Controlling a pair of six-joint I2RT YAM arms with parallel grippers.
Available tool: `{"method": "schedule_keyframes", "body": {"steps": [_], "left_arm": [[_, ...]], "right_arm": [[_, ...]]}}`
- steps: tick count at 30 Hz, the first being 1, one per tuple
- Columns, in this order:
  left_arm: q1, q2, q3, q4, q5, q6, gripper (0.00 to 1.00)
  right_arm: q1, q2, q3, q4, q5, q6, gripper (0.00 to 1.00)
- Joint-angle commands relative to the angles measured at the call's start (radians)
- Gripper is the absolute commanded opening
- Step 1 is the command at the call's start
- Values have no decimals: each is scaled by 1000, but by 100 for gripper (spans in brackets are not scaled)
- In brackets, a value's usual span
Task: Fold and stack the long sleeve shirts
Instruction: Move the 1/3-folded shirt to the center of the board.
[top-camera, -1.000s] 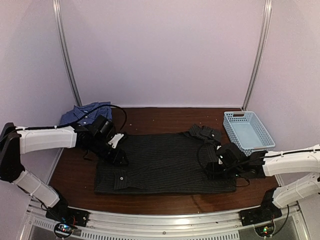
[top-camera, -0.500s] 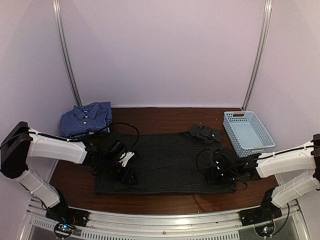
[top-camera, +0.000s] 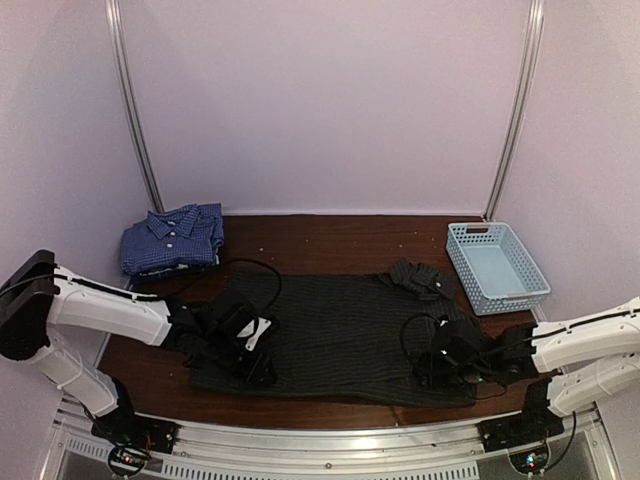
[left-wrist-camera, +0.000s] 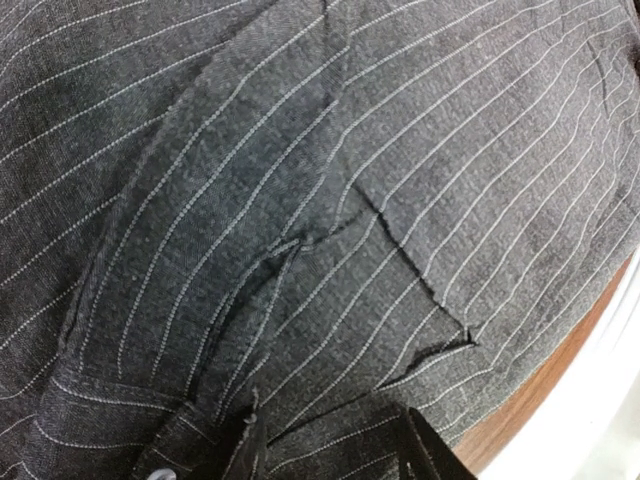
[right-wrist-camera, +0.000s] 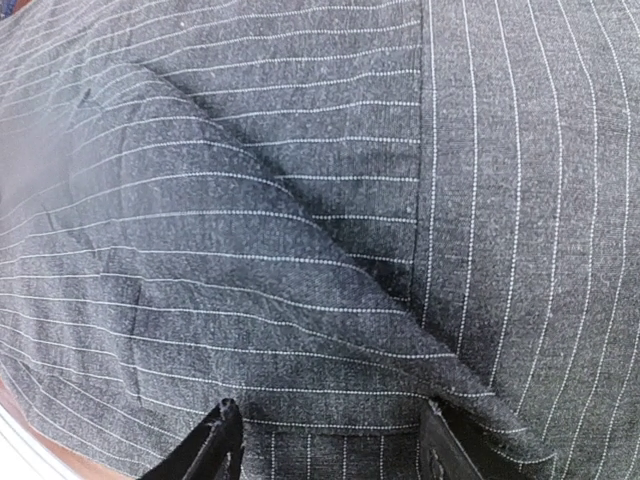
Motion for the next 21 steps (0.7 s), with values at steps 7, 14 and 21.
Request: {"method": "schedule_keyframes", "body": {"steps": [7, 14, 21], "left_arm": [[-60, -99, 56, -212, -149, -26, 48], [-60, -137, 120, -262, -232, 10, 51], [-55, -143, 232, -262, -385, 60, 70]], "right_arm": [[-40, -83, 225, -340, 186, -90, 66], [-296, -28, 380, -309, 184, -362, 68], [-526, 177, 537, -182, 110, -579, 68]]}}
